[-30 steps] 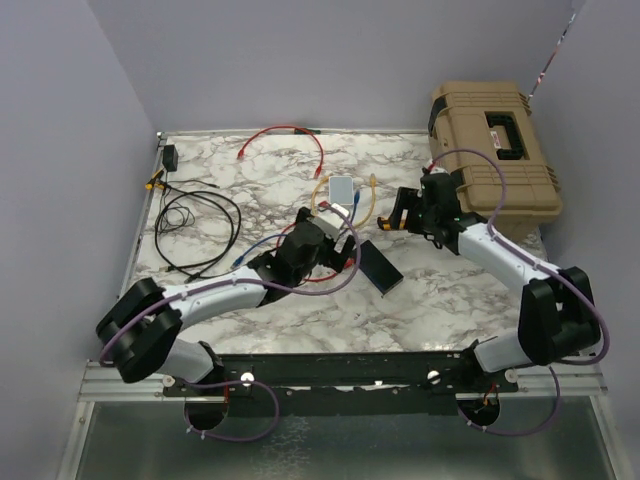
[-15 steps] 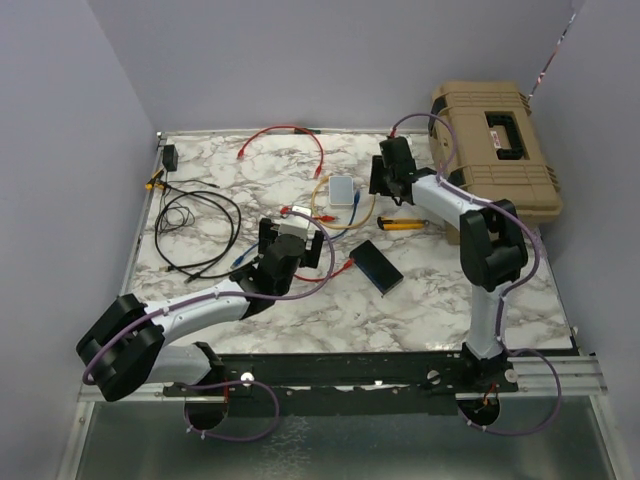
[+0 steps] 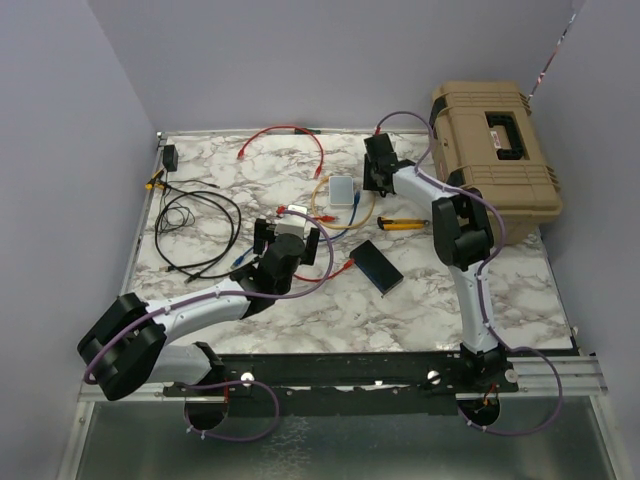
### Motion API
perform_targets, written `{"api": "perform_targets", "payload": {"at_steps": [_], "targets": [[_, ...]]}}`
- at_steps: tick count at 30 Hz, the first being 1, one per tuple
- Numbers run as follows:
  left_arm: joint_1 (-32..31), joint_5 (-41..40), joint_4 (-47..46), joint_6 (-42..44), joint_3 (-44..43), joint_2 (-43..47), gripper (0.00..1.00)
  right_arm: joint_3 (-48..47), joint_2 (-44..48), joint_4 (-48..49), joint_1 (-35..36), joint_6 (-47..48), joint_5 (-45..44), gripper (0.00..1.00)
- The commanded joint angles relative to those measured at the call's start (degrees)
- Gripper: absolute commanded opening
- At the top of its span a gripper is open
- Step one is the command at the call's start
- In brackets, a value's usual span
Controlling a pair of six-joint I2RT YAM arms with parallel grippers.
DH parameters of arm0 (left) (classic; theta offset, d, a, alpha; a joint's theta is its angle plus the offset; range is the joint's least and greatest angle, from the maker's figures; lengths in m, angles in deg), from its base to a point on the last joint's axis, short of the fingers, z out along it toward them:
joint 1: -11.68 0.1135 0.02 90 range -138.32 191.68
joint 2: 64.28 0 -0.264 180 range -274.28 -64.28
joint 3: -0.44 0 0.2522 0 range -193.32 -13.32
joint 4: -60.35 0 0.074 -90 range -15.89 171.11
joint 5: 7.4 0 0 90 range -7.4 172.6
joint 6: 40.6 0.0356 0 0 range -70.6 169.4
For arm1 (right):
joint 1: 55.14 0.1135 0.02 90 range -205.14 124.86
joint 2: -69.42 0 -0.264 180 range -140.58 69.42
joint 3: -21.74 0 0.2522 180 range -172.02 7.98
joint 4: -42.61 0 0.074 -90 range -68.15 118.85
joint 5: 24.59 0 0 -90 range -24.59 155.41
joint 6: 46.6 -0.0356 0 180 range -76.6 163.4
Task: Insert the plug into the switch port
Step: Insert the connector into the switch port, then pick up the connector from the center of the board.
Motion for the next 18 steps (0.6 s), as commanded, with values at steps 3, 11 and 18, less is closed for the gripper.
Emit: {"api": "perform_targets", "payload": {"at_steps": [3, 11, 18], "targets": [[0.2, -2.1, -0.4, 0.5, 0.6, 1.7, 0.99, -4.1, -4.8, -3.5, 0.0, 1.6, -3.0, 0.34], [0.2, -2.1, 0.0, 0.7, 0.4, 2.0, 0.99, -9.4, -1.2, -5.1, 0.0, 5.8, -4.9, 0.05], [0.2, -2.0, 0.1, 0.3, 0.8, 3.1, 0.99, -10.5, 8.6, -7.3, 0.0, 10.2, -6.6, 0.01]]}}
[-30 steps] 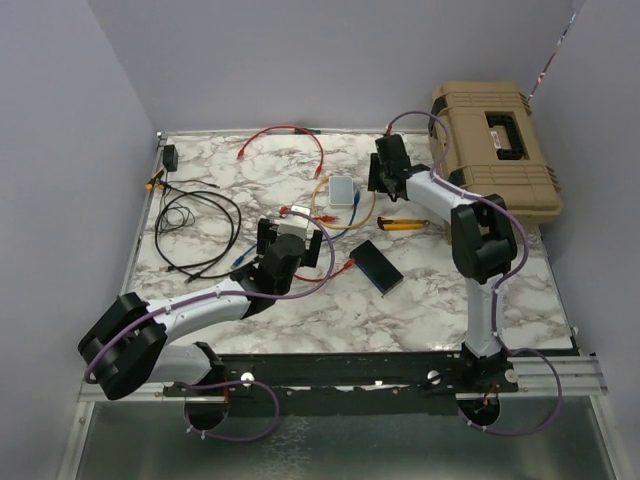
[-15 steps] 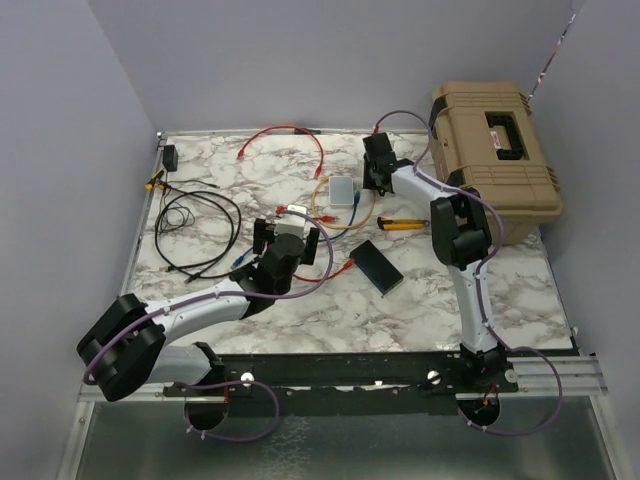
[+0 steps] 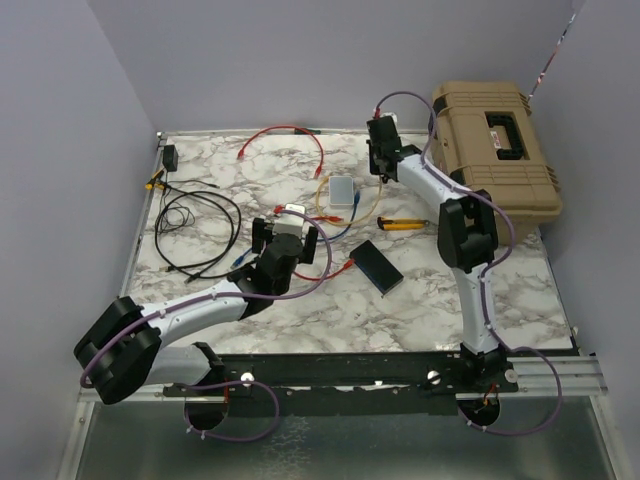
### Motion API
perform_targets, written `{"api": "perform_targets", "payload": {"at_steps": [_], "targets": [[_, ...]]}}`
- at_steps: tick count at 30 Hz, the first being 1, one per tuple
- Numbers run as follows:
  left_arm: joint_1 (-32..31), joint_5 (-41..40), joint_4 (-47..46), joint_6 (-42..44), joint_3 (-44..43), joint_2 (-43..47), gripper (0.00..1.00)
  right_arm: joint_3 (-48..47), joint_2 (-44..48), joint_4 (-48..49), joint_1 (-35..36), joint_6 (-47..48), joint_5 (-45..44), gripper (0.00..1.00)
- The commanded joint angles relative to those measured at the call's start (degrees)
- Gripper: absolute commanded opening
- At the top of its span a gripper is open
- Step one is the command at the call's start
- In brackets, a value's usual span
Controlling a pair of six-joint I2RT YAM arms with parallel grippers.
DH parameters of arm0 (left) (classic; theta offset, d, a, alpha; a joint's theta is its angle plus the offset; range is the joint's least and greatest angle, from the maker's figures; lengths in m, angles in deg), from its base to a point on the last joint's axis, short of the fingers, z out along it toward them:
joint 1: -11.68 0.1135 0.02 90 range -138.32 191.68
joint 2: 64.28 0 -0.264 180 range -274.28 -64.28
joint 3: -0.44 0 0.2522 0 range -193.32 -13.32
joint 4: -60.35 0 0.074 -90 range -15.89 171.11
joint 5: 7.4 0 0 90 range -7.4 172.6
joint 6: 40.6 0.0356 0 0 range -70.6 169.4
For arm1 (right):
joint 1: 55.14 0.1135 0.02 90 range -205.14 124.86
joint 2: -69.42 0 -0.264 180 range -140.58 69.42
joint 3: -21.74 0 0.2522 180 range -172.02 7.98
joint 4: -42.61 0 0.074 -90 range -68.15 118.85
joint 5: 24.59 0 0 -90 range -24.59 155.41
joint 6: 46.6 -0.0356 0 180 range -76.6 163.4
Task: Insert the plug into the switch port
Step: Pick up the connector from the center of the board.
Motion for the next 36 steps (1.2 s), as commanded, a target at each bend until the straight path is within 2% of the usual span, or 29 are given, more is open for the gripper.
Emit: {"api": "perform_targets", "payload": {"at_steps": [1, 5, 9, 15, 19, 22, 29, 36], "targets": [[0.2, -1.3, -0.1, -0.1, 0.8, 1.8, 0.99, -2.3, 9.9, -2.7, -0.1, 4.3, -3.1, 0.01], [0.2, -1.3, 0.0, -0.3, 0.8, 2.1, 0.99, -3.2, 15.9, -5.2, 0.0, 5.8, -3.0, 0.01], [0.2, -1.8, 0.1, -0.7, 0.9, 2.8, 0.99, -2.9, 23.1, -5.8, 0.0, 5.1, 1.0, 0.01], [0.2, -2.3, 0.1, -1.2, 1.3, 3.6, 0.99, 7.1, 35.5, 0.5, 0.0, 1.3, 10.6, 0.00], [0.2, -2.2, 0.0, -1.6, 1.5, 4.1, 0.99, 10.9, 36.1, -4.9, 0.1, -0.2, 11.7, 0.01], [0.2, -1.9, -0.2, -1.7, 1.7, 4.5, 0.99, 17.5, 37.7, -5.6, 0.5, -0.8, 12.0, 0.01], [0.2, -0.8, -1.0, -2.0, 2.5, 6.0, 0.99, 23.5, 42.0, -10.1, 2.5, -2.8, 18.5, 0.01], [0.2, -0.5, -1.9, -2.1, 3.0, 6.6, 0.99, 18.7, 48.9, -16.1, 2.7, -2.9, 28.0, 0.01]]}}
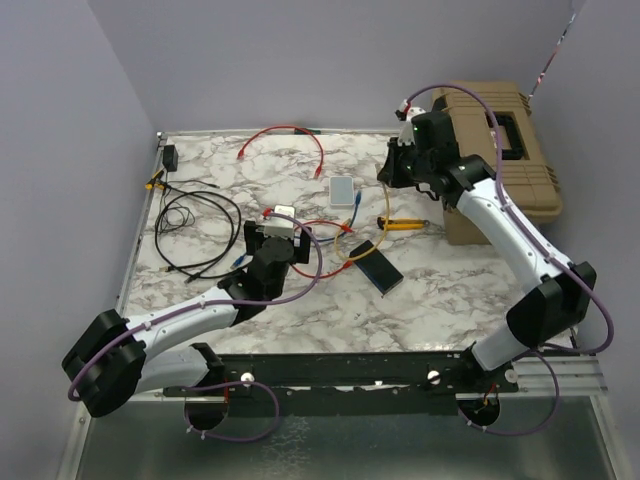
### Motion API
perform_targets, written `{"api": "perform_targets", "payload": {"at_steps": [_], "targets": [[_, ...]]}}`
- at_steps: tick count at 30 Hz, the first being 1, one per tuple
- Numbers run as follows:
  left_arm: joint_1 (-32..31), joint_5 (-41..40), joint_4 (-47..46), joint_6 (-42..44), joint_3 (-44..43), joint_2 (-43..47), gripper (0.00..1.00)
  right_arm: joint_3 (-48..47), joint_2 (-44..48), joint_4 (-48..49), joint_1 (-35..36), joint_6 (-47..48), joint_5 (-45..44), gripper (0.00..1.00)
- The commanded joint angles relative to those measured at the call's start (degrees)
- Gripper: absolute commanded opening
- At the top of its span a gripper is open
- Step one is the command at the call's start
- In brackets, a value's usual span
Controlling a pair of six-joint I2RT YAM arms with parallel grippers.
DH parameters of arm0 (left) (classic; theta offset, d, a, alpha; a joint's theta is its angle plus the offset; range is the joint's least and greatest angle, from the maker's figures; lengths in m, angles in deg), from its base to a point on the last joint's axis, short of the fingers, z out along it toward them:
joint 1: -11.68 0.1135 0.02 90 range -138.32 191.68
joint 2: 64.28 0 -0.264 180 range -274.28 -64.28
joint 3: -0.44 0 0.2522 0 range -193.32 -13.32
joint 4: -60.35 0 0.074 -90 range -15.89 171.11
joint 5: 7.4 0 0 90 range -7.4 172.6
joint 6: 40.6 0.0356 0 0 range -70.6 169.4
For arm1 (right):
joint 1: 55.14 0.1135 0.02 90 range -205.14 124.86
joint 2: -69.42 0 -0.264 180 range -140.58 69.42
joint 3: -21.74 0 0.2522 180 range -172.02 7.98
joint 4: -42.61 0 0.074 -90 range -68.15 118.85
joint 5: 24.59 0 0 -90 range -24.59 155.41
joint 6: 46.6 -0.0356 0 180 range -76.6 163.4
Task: Insert the plug into the switch port
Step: Pick up the connector from the center of the board.
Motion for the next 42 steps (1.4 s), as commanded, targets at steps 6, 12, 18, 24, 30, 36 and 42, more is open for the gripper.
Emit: {"api": "perform_targets", "payload": {"at_steps": [6, 12, 18, 24, 30, 36, 42], "targets": [[0.2, 1.0, -1.7, -1.0, 1.0, 2.1, 0.99, 6.8, 18.3, 5.1, 0.1, -2.6, 13.3, 0.01], [0.2, 2.5, -1.9, -1.8, 1.1, 3.6, 0.99, 18.2, 16.5, 5.0, 1.2, -4.7, 12.5, 0.01], [0.2, 5.4, -1.7, -2.9, 0.9, 5.0, 0.99, 30.2, 13.6, 9.4, 4.3, -8.2, 12.5, 0.01], [0.2, 9.1, 0.2, -4.4, -0.4, 6.0, 0.99, 31.6, 12.2, 10.2, 10.7, -10.2, 12.0, 0.01], [0.1, 17.1, 3.0, -8.5, -0.5, 9.7, 0.99, 31.9, 16.1, 11.5, 16.8, -19.5, -0.5, 0.01], [-0.2, 25.7, 3.4, -13.5, 1.2, 11.9, 0.99, 35.5, 16.0, 15.2, 23.5, -29.9, -14.4, 0.01], [-2.0, 28.6, 1.6, -16.1, 4.6, 13.6, 0.93, 38.1, 14.5, 18.1, 27.7, -38.3, -23.4, 0.01]]}}
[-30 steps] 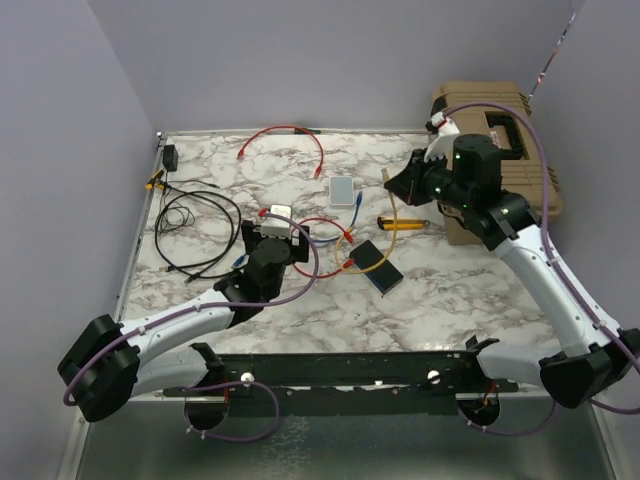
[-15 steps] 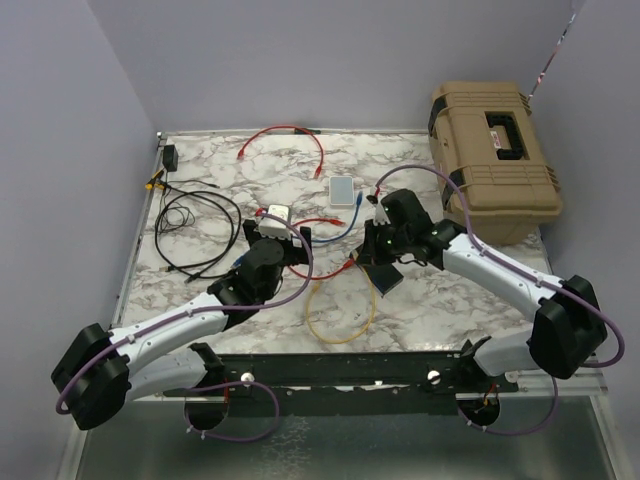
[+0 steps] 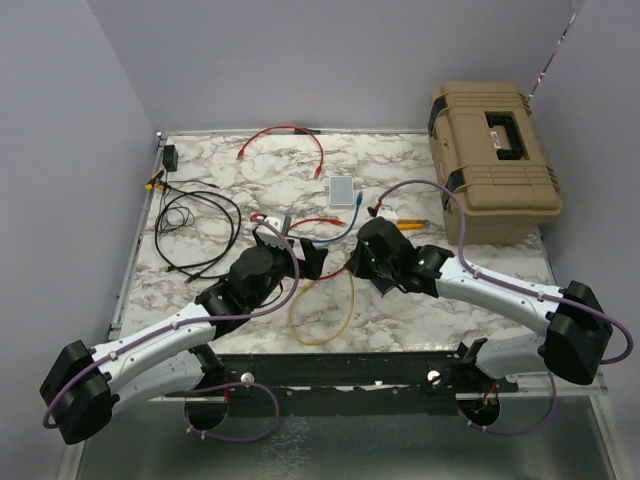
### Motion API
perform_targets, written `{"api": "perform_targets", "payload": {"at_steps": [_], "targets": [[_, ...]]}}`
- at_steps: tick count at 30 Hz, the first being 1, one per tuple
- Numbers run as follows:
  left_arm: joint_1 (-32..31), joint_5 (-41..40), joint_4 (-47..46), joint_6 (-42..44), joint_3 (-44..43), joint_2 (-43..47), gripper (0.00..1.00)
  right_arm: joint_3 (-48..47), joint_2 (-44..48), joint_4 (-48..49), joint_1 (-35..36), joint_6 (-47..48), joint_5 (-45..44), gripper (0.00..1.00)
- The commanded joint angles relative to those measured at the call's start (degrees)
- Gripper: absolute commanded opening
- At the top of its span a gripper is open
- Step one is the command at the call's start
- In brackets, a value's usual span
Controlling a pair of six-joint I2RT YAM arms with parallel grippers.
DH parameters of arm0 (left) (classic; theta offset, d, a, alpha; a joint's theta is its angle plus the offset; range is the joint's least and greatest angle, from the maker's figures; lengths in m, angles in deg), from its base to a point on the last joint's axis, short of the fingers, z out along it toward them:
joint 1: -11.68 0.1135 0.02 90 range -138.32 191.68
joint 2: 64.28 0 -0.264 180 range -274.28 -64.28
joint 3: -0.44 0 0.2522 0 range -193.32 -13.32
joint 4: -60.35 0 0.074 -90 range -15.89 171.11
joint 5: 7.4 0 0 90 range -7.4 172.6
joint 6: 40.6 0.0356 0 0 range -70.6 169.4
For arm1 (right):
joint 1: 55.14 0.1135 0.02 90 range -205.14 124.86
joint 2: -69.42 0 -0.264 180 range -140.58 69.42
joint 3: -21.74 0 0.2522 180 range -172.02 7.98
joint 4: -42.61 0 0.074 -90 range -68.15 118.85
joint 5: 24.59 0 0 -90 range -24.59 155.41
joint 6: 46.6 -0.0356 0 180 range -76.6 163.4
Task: Insert the plug into the switch port
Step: Pick up the connector from the center of the board.
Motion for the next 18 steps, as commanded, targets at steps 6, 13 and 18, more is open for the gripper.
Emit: {"api": "perform_targets", "payload": {"at_steps": [6, 13, 18], "targets": [[-6.0, 2.9, -2.3, -3.2, 5.2, 0.6, 0.89, 2.7, -2.3, 6.1, 2.7, -13.0, -11.4, 0.01], [-11.1, 0.0, -5.1, -3.4, 6.8, -3.5, 0.86, 3.6, -3.9, 6.6, 2.8, -15.4, -13.7, 0.01], [-13.6, -0.1, -8.1, -4.7, 7.4, -5.5, 0.85, 3.4, -6.6, 7.4, 2.8, -17.0, -14.4, 0.01]]}}
